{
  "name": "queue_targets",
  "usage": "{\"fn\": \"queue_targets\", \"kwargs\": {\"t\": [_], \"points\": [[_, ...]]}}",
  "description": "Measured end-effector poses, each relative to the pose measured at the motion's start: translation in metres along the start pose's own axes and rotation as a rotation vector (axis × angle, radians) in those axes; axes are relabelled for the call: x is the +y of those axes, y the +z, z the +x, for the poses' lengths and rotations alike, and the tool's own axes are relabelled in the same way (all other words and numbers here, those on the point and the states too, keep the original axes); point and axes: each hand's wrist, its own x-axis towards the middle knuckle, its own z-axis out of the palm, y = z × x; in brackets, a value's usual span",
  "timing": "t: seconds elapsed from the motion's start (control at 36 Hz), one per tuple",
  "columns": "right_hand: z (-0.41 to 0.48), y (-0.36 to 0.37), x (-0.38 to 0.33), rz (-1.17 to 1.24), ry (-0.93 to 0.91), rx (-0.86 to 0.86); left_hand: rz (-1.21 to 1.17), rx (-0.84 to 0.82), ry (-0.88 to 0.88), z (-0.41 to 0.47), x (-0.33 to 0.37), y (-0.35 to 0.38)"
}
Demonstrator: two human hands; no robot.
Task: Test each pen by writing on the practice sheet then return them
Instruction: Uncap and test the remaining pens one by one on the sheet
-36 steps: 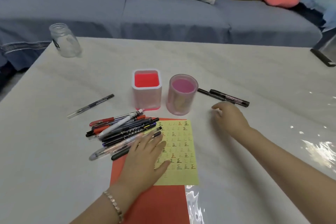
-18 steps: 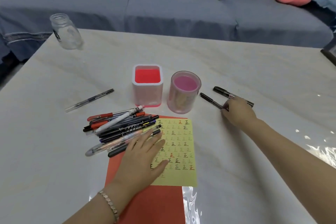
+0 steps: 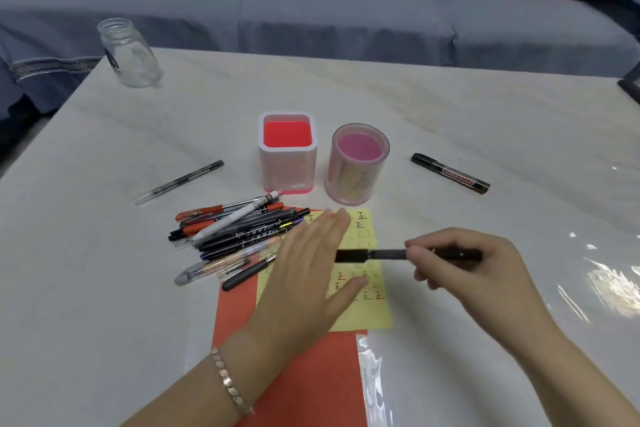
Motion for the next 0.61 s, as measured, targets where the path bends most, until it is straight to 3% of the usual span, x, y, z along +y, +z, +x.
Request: {"fn": "queue_targets", "kwargs": {"t": [0.08, 0.17, 0.33, 0.44, 0.61], "points": [[-0.004, 0.019, -0.004, 0.126, -0.022, -0.053, -0.005, 0.022, 0.08, 0.007, 0.009, -0.014], [-0.002, 0.038, -0.002, 0.248, 0.0, -0.091, -0.045, 0.026, 0.05, 0.007, 0.012, -0.023], [-0.004, 0.067, 0.004, 0.2, -0.031, -0.053, -0.136, -0.047, 0.105, -0.005, 0.017, -0.038], [-0.007, 0.066, 0.011, 0.254, -0.031, -0.123, -0.137, -0.076, 0.119, -0.009, 0.018, -0.044], [-0.009, 0.051, 0.023, 0.237, -0.069, -0.226, -0.389, -0.32, -0.053, -0.005, 0.022, -0.048]]}}
